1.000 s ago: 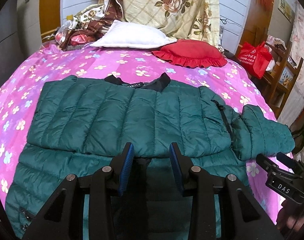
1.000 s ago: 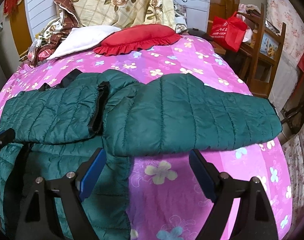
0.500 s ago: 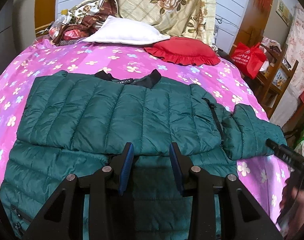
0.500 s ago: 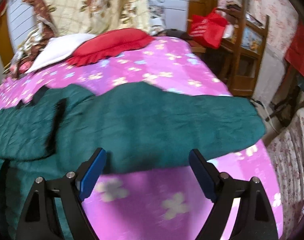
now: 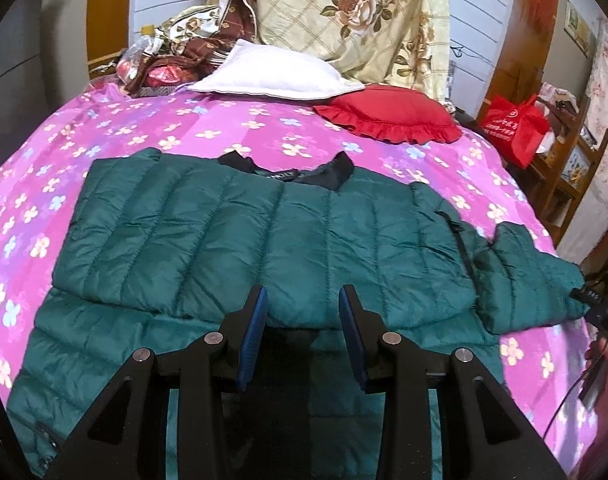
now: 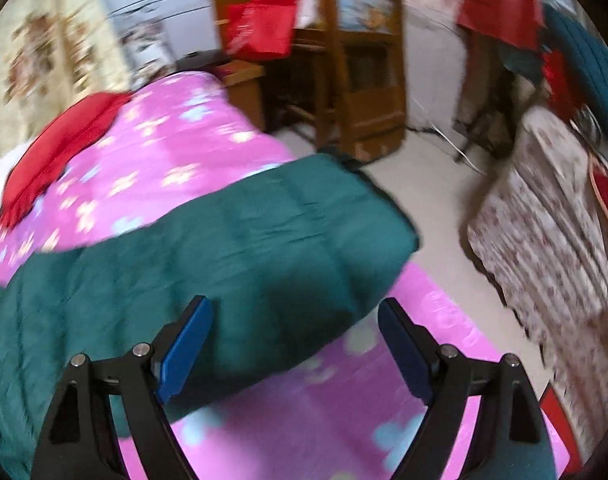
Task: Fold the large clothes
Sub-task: 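Grasp the remaining sleeve with the right tool and lift it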
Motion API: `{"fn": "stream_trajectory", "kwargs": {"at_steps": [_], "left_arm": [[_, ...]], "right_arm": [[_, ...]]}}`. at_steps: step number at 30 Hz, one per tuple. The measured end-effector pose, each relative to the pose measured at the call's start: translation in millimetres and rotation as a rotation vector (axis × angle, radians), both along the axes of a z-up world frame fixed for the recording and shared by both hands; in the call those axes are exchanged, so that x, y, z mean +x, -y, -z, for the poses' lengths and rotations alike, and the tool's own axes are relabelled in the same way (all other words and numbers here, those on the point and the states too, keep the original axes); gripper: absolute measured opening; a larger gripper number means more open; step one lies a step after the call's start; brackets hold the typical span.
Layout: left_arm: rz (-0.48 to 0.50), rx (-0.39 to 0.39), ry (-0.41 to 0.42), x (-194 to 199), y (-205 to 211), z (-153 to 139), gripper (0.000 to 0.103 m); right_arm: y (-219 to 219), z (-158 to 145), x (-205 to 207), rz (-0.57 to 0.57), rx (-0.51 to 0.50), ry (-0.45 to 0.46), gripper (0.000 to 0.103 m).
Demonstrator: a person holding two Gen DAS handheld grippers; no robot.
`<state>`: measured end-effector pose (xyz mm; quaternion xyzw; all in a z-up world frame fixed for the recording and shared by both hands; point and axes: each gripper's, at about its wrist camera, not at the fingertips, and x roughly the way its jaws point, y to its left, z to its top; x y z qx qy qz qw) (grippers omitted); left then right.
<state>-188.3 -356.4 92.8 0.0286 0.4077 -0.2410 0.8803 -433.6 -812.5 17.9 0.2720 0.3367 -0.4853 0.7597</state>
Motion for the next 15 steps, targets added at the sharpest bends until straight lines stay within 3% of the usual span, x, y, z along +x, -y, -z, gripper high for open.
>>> {"fn": "stream_trajectory", "kwargs": {"at_steps": [4,11,12,14,15], "left_arm": [[-0.011,0.022,0.000,7,0,4,0.019],[-0.020,0.048,0.001,17,-1,11,0.019],[-0.021,0.048,-0.002,19,-1,11,0.019],[-0.024,0.046,-0.008,21,-3,12,0.019],[-0.027,0.045,-0.009,21,-5,13,0.019]], "right_arm": [[28,10,-8,0.054,0.028,0.019,0.088],[44,21,3,0.043,0.040,0.027,0.088],[43,21,4,0.038,0.025,0.019,0.085],[40,20,6,0.026,-0.006,0.001,0.062],[39,19,7,0.012,-0.015,0.004,0.042]]}}
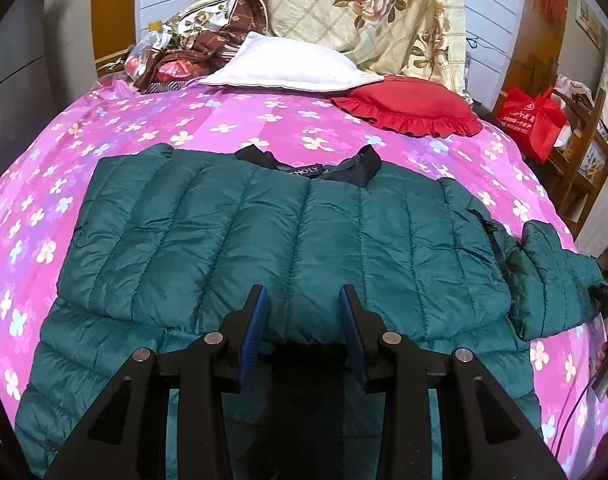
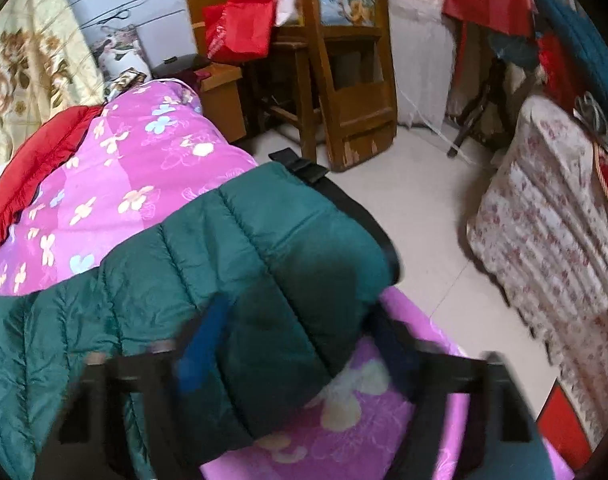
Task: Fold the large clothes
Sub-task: 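Grasp the remaining sleeve with the right tool and lift it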
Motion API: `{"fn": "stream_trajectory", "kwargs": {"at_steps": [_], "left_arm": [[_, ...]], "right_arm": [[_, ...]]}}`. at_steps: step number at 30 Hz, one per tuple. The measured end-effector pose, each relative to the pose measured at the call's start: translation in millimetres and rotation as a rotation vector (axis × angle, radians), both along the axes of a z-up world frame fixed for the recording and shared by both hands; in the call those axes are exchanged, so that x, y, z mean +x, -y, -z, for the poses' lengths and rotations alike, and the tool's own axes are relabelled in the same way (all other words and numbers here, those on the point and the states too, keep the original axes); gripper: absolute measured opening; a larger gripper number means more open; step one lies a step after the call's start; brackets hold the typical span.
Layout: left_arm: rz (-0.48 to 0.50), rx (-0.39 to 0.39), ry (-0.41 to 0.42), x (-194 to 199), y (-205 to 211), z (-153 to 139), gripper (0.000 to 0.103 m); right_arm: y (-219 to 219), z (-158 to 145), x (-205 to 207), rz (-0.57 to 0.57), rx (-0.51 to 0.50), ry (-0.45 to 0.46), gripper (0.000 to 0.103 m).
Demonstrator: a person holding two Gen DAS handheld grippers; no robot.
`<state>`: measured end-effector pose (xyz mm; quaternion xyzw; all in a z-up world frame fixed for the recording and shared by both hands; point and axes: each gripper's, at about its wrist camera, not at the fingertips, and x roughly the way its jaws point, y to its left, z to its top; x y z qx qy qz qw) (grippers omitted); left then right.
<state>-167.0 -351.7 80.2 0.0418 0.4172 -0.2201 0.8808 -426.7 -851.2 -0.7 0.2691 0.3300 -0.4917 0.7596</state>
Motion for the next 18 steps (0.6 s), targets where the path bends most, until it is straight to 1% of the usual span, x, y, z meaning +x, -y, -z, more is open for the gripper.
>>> {"fn": "stream_trajectory", "kwargs": {"at_steps": [2,3,4,6,9,11,14,15,18], "left_arm": [[-0.004,0.000,0.000,0,-4,0,0.019],[-0.005,0.001,0.001,0,-6,-1,0.019],[-0.006,0.001,0.004,0,-8,-1,0.019],[-0.013,-0.005,0.011,0,-15,-4,0.019],[-0.022,-0.019,0.014,1,-25,-8,0.019],[-0.027,-0.031,0.015,3,-33,-11,0.019],[-0.038,-0.043,0.022,4,-43,-16,0.019],[-0.042,-0.050,0.022,5,-47,-18,0.019],[-0.054,-0.063,0.025,7,-57,-22,0.019]], "right_arm": [[-1,-5,0,-0.027,-0.003,0.020,0.027],[-2,-9,-1,-0.036,0.003,0.037,0.021],[-2,-13,-3,-0.044,0.007,0.061,0.019],[-9,-27,-8,-0.070,0.008,0.134,0.017],[-30,-57,-13,-0.150,-0.006,0.246,0.015],[-47,-75,-9,-0.214,-0.013,0.291,0.015],[-78,-99,9,-0.331,-0.012,0.317,0.014],[-94,-109,20,-0.386,-0.013,0.329,0.014],[-128,-122,46,-0.493,0.001,0.348,0.014]]}}
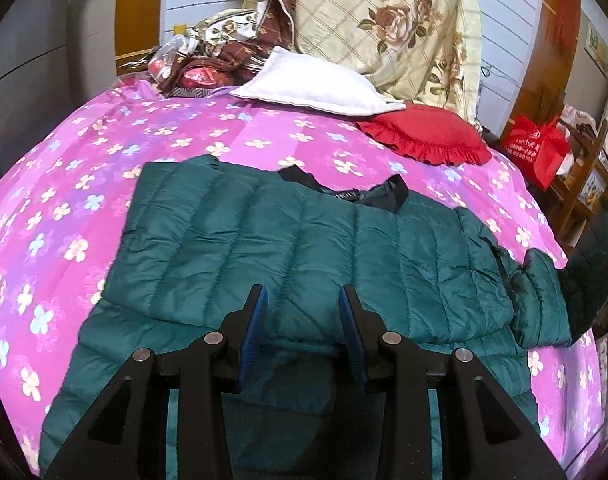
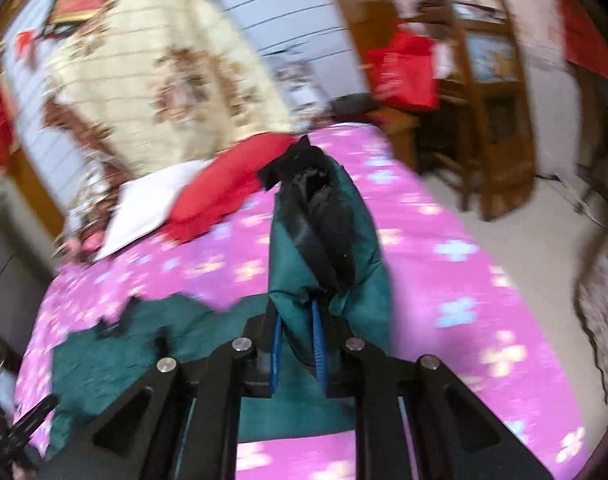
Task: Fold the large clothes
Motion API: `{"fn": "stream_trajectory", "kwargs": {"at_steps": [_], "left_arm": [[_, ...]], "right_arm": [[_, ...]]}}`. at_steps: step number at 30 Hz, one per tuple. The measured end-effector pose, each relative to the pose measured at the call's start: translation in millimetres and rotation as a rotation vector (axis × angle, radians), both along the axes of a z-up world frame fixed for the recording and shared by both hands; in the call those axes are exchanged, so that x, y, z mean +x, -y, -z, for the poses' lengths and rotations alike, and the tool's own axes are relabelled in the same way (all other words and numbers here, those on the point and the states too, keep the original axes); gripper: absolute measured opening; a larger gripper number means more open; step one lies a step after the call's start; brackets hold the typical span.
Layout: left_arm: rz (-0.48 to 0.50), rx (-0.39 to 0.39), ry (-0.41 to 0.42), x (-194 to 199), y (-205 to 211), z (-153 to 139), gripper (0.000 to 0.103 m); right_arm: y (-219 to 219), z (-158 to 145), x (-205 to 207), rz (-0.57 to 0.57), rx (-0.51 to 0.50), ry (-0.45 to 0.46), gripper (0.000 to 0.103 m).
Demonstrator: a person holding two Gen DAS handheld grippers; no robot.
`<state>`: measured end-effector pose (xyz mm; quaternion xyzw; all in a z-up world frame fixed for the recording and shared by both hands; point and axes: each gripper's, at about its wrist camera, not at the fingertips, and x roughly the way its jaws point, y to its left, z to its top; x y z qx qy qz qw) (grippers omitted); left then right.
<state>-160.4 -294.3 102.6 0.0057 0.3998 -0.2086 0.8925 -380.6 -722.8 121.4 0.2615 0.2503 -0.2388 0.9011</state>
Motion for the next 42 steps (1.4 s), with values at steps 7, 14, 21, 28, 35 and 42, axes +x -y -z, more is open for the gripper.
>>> {"fn": "stream_trajectory", "kwargs": {"at_steps": [7,14,21,28,35,42], "left_arm": [[-0.029,-0.015,-0.008,8,-21,-1,0.019],[-0.050,-0.028,-0.027,18,-36,4,0.019],[-0.053,-0.055,-0.059,24,-39,10,0.019],[-0.014,-0.199,-0.107,21,-36,3,0.034],[0.043,-0.239,-0.125,16,1,-6,0.044],[0.061,-0.142,-0.121,13,48,4,0.044]], "right_arm": [[-106,-1,89,-0.279,-0.019,-0.046,0.013],[-190,37,165,-0.453,0.021,-0.123,0.013],[-236,81,200,-0.548,0.104,-0.175,0.014],[-243,65,186,-0.598,0.111,-0.186,0.058],[-218,4,123,-0.500,-0.119,-0.161,0.068],[-161,-23,65,-0.372,-0.117,-0.104,0.074]]}}
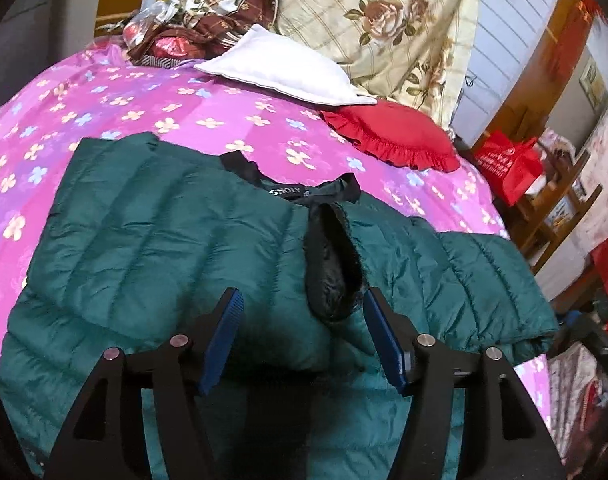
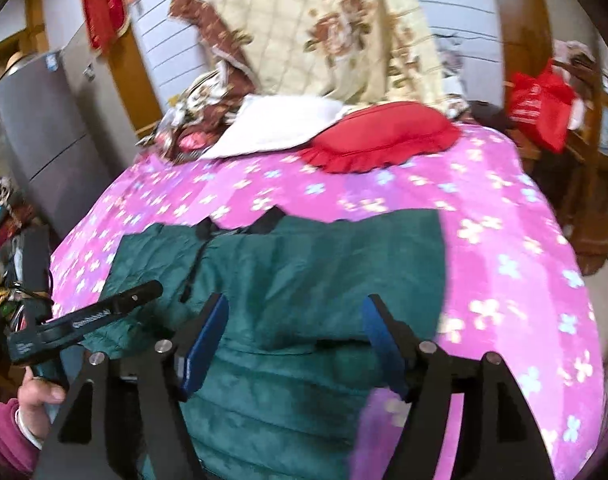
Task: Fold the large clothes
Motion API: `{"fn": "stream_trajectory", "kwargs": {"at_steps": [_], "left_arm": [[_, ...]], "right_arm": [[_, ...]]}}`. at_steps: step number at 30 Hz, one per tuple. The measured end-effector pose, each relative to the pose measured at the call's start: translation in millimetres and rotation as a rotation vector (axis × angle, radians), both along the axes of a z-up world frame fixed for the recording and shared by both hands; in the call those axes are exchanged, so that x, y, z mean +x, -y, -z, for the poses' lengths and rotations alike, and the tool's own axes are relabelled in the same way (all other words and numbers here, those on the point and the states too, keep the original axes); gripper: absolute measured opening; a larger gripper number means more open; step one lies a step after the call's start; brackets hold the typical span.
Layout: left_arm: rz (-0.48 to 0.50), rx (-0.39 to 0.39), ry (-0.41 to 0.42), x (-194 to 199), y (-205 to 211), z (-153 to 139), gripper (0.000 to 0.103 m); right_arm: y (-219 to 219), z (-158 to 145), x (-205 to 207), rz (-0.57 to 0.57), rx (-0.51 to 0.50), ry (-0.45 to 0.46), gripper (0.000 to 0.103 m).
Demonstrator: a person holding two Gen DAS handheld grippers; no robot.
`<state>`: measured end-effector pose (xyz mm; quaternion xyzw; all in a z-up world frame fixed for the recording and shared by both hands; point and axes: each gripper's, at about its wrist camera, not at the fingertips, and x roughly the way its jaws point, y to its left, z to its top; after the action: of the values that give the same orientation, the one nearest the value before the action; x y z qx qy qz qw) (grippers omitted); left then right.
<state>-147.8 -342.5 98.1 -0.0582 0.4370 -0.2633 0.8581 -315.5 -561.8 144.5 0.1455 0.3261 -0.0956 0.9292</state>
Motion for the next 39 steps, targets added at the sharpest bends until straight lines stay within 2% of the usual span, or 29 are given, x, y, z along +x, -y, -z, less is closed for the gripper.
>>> {"fn": "stream_trajectory", "kwargs": {"at_steps": [4,12,13,15,21,27,33,36,39], "left_arm": [[-0.004,0.043,0.020,3,19,6,0.044],[-0.012,0.080,-0.015,14,40,23,0.044],[-0.011,0.078,-0.014,15,40,25,0.040],[0.008,0.071,-0.005,16,41,25,0.000],[-0.005,0.061,0.049,19,25,5,0.000],[-0.033,0.061,0.111,28,-12,-23,0.000],[-0.113,0.130,0.208,45,-61,-37,0.000],[-0.154,0.148,0.197,58,-85,-30,0.000],[-0.201,0.166,0.181,68,-108,-19,0.000]], "right_arm": [[25,0,-20,0.051,0.009,0.012,0.074],[54,20,-33,0.118,0.063,0.000,0.075],[57,23,-33,0.123,0.072,-0.004,0.075],[60,28,-32,0.131,0.088,-0.003,0.075],[67,37,-26,0.178,0.116,-0.007,0.075],[64,45,-9,0.180,0.156,-0.009,0.075],[40,53,37,0.102,0.186,-0.031,0.075],[27,56,59,0.060,0.199,-0.042,0.075],[14,59,77,-0.056,0.288,-0.020,0.075]]}}
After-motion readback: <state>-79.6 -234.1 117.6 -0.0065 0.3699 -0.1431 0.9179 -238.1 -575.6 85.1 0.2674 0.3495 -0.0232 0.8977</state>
